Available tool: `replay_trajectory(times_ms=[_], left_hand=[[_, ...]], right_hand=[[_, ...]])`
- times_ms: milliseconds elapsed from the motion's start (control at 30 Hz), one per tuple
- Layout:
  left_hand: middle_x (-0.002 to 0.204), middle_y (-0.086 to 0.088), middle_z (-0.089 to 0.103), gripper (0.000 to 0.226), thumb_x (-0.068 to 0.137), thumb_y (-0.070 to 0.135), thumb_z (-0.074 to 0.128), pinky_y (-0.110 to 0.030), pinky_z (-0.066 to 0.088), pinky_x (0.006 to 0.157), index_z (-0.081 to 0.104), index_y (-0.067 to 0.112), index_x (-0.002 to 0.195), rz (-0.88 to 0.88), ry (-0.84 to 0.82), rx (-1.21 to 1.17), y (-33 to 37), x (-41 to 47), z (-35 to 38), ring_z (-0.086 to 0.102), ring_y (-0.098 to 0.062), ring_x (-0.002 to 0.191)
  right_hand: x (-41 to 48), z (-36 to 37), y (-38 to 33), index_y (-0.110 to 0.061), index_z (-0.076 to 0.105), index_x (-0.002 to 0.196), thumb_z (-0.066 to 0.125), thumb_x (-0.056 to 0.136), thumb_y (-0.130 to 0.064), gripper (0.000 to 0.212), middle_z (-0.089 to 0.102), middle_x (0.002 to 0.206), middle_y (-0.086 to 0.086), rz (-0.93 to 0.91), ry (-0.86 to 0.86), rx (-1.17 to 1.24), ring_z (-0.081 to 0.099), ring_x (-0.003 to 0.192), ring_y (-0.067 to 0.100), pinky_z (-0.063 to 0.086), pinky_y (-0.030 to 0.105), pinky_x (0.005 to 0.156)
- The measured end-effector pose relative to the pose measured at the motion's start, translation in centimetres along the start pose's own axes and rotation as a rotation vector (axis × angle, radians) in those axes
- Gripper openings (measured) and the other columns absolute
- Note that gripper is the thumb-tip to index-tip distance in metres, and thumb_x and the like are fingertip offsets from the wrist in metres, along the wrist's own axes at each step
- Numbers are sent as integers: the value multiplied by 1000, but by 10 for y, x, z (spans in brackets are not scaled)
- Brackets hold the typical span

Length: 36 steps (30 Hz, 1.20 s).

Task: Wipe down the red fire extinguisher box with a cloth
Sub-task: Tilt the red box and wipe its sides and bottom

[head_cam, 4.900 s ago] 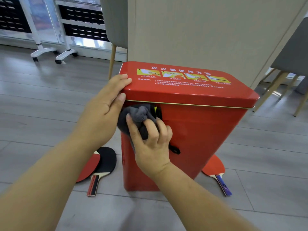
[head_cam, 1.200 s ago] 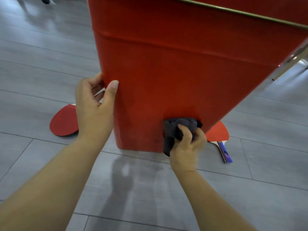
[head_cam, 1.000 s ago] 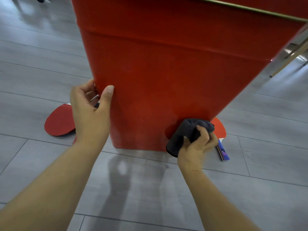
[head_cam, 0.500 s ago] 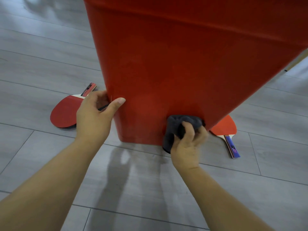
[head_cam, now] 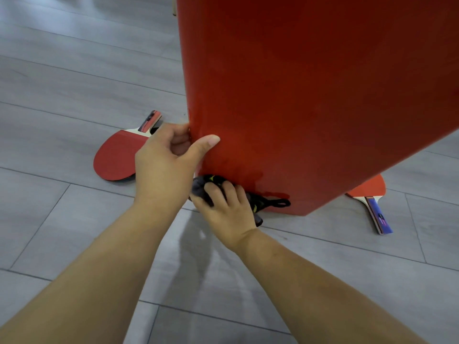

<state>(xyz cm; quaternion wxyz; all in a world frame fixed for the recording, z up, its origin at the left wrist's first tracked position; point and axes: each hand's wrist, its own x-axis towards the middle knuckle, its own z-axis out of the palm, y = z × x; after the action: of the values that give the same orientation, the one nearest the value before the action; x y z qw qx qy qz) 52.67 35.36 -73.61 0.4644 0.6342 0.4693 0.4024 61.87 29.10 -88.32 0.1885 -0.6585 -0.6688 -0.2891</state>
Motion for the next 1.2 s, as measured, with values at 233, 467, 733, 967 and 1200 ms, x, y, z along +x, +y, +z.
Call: replay_trajectory(times_ms=[233, 467, 733, 967, 1200], left_hand=[[99, 15, 67, 23, 76, 42, 71, -9, 49, 76, 56, 42, 93, 18, 5, 35, -6, 0, 2, 62, 10, 88], [99, 17, 63, 22, 75, 50, 68, -15, 50, 79, 52, 45, 89, 0, 47, 63, -6, -3, 9, 61, 4, 92], [86, 19, 64, 16, 77, 44, 70, -17, 50, 77, 55, 39, 81, -7, 15, 122, -5, 1, 4, 64, -1, 85], [82, 20, 60, 24, 79, 39, 70, 3, 39, 57, 56, 27, 94, -10, 12, 113, -5, 2, 4, 58, 19, 65], [86, 17, 63, 21, 79, 37, 70, -2, 45, 62, 50, 33, 83, -21, -38, 28, -8, 3, 4, 60, 16, 68]], right_hand=[[-17, -9, 31, -30, 60, 109, 33, 88, -10, 39, 41, 110, 4, -62, -67, -25, 43, 93, 29, 38, 43, 80], [-68, -41, 93, -31, 50, 113, 58, 74, -5, 47, 36, 107, 12, 314, 4, -47, 39, 96, 33, 52, 49, 78], [-81, -67, 114, -21, 41, 123, 52, 90, -13, 35, 43, 118, -5, 1171, -142, 188, 40, 81, -1, 36, 7, 66], [-69, -64, 96, -26, 34, 125, 46, 93, -19, 35, 35, 128, -5, 1121, -291, 159, 50, 94, 27, 35, 26, 64], [-45, -33, 54, -23, 47, 110, 45, 83, -11, 30, 36, 106, 14, 331, -104, 63, 39, 95, 35, 48, 51, 82]])
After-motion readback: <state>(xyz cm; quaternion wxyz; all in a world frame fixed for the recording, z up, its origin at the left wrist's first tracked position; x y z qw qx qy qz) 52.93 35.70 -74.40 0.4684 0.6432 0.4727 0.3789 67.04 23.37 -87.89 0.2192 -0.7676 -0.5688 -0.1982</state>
